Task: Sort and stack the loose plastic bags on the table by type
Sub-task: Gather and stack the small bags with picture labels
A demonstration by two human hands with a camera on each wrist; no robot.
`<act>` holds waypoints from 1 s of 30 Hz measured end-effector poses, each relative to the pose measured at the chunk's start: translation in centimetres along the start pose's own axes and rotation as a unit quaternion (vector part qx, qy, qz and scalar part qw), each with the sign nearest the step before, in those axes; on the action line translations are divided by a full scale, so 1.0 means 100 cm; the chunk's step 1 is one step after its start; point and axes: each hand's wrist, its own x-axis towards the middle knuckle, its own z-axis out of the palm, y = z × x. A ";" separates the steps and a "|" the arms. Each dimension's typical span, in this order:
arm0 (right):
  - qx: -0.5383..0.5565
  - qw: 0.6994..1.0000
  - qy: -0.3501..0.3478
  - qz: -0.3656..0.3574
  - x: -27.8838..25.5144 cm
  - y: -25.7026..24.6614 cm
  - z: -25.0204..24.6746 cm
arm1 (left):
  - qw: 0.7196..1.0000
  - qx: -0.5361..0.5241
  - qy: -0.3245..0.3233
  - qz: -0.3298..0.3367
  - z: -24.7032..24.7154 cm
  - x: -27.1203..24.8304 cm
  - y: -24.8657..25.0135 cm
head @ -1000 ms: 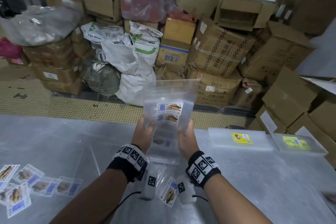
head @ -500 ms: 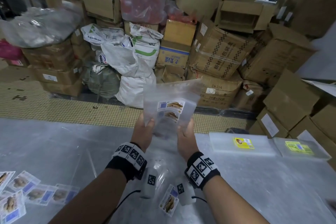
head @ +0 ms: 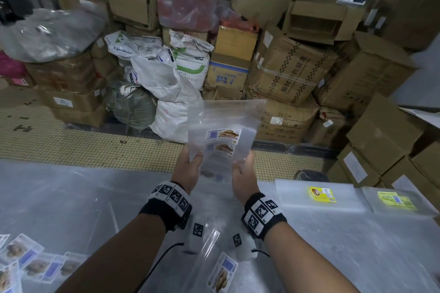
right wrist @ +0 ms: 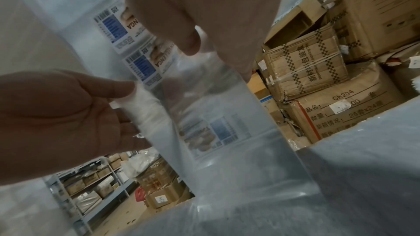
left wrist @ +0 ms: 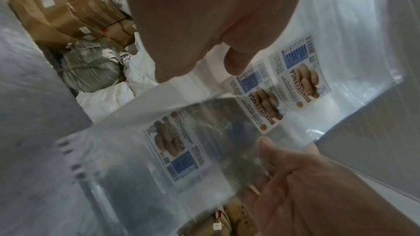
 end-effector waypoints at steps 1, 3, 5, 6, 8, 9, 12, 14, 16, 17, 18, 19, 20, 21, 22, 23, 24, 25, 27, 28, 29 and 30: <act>-0.008 1.000 -0.008 0.000 0.003 0.000 0.001 | 1.000 0.001 0.002 -0.006 0.000 0.002 -0.002; -0.015 1.000 -0.005 0.006 0.010 0.002 0.003 | 1.000 0.006 0.012 -0.025 -0.002 0.008 -0.007; -0.018 1.000 -0.005 0.009 0.017 0.005 0.006 | 0.999 0.019 0.013 -0.028 -0.002 0.016 -0.012; -0.022 1.000 -0.009 0.013 0.019 0.005 0.006 | 0.999 0.025 0.013 -0.030 -0.003 0.019 -0.015; -0.024 0.999 -0.018 0.011 0.020 0.007 0.006 | 0.998 0.040 0.013 -0.041 -0.004 0.024 -0.019; -0.028 0.999 -0.020 0.003 0.022 0.007 0.006 | 0.998 0.050 0.014 -0.038 -0.004 0.026 -0.020; -0.051 0.999 -0.016 -0.006 0.028 0.004 0.003 | 0.996 0.088 0.011 -0.009 -0.003 0.031 -0.018; -0.056 0.998 -0.032 0.001 0.035 0.001 0.000 | 0.997 0.080 0.000 -0.010 -0.004 0.033 -0.014; -0.067 0.996 -0.058 0.006 0.038 -0.005 -0.006 | 0.996 0.087 -0.021 -0.025 -0.008 0.031 -0.008; -0.079 0.994 -0.072 0.003 0.038 -0.006 -0.009 | 0.995 0.094 -0.035 -0.026 -0.011 0.028 -0.005; -0.091 0.992 -0.088 0.001 0.034 -0.013 -0.013 | 0.994 0.095 -0.053 -0.022 -0.015 0.023 -0.004; -0.089 0.990 -0.105 0.000 0.028 -0.020 -0.016 | 0.994 0.086 -0.066 -0.022 -0.019 0.017 -0.002; -0.084 0.989 -0.125 0.008 0.020 -0.026 -0.018 | 0.994 0.064 -0.081 -0.036 -0.023 0.007 0.000; -0.075 0.987 -0.142 0.021 0.014 -0.028 -0.020 | 0.993 0.042 -0.092 -0.063 -0.027 -0.003 0.001; -0.072 0.984 -0.157 0.049 0.007 -0.030 -0.021 | 0.991 0.024 -0.096 -0.090 -0.030 -0.013 0.001; -0.062 0.979 -0.174 0.087 0.002 -0.026 -0.023 | 0.989 0.019 -0.098 -0.111 -0.032 -0.023 0.000; -0.038 0.972 -0.187 0.134 -0.004 -0.024 -0.024 | 0.987 0.009 -0.096 -0.127 -0.034 -0.032 -0.006; -0.012 0.966 -0.193 0.169 -0.010 -0.017 -0.026 | 0.986 -0.009 -0.086 -0.142 -0.037 -0.040 -0.013; -0.005 0.957 -0.214 0.194 -0.021 -0.002 -0.027 | 0.981 -0.040 -0.061 -0.179 -0.039 -0.057 -0.031; -0.014 0.953 -0.226 0.202 -0.028 0.007 -0.025 | 0.979 -0.049 -0.048 -0.194 -0.040 -0.067 -0.042; -0.011 0.949 -0.233 0.212 -0.036 0.014 -0.024 | 0.976 -0.043 -0.034 -0.210 -0.040 -0.077 -0.051; -0.004 0.944 -0.236 0.232 -0.046 0.022 -0.024 | 0.974 -0.042 -0.017 -0.221 -0.039 -0.087 -0.062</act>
